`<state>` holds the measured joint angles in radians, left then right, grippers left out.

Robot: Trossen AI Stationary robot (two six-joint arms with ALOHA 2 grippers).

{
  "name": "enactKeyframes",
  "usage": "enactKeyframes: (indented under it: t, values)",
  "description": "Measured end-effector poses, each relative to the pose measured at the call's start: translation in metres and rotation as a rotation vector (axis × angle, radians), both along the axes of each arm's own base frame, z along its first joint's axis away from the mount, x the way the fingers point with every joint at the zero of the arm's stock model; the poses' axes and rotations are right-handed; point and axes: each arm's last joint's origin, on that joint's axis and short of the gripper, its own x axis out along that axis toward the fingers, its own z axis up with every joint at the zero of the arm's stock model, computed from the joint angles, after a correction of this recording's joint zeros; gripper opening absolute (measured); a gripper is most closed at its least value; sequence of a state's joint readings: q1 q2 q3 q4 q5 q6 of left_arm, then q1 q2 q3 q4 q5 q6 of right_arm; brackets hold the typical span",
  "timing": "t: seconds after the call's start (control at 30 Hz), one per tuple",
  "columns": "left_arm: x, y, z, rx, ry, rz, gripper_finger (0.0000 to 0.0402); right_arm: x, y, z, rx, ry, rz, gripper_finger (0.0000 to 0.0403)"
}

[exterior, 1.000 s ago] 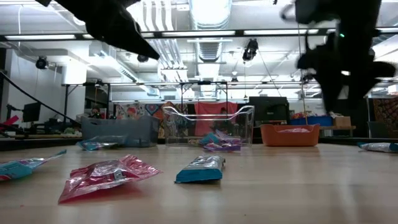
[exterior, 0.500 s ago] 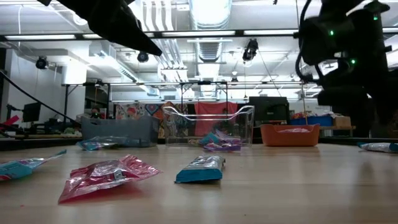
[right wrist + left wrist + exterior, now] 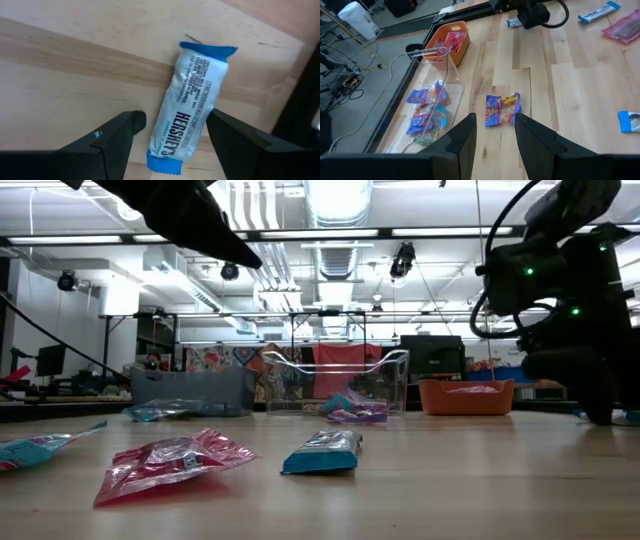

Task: Sort candy
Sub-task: Put the white candy into the black bin

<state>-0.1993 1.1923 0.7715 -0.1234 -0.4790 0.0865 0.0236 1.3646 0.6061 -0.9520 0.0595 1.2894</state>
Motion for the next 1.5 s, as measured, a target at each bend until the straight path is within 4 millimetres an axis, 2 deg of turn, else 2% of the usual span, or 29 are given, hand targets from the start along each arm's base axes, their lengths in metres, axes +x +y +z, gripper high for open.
enactKeyframes:
  t: [0.17, 0.53, 0.63, 0.8, 0.87, 1.03, 1.27, 1.5]
  values:
    - [0.000, 0.000, -0.002, -0.021, -0.006, 0.011, 0.0119, 0.000, -0.002, -0.005, 0.020, -0.023, 0.037, 0.0203]
    - [-0.002, -0.003, -0.023, -0.131, -0.139, -0.095, 0.0119, 0.005, -0.002, 0.009, 0.027, -0.100, 0.095, 0.0062]
    - [-0.002, -0.003, -0.025, -0.136, -0.153, -0.095, 0.0119, 0.005, -0.002, 0.012, 0.027, -0.127, 0.107, 0.0048]
    - [-0.002, -0.003, -0.023, -0.156, -0.174, -0.092, 0.0119, 0.006, -0.001, 0.017, 0.030, -0.175, 0.158, 0.0047]
    - [-0.001, -0.004, -0.023, -0.176, -0.180, -0.125, 0.0119, 0.010, 0.001, 0.021, 0.027, -0.258, 0.198, 0.0048]
    - [0.004, -0.007, -0.022, -0.210, -0.219, -0.186, 0.0119, 0.035, 0.012, 0.038, 0.006, -0.606, 0.373, 0.0044]
    - [0.019, -0.011, -0.033, -0.189, -0.253, -0.202, 0.0119, 0.068, 0.031, 0.065, -0.046, -1.052, 0.647, 0.0043]
    - [0.041, -0.016, -0.045, -0.163, -0.309, -0.271, 0.0119, 0.086, 0.041, 0.071, -0.019, -1.264, 0.818, 0.0043]
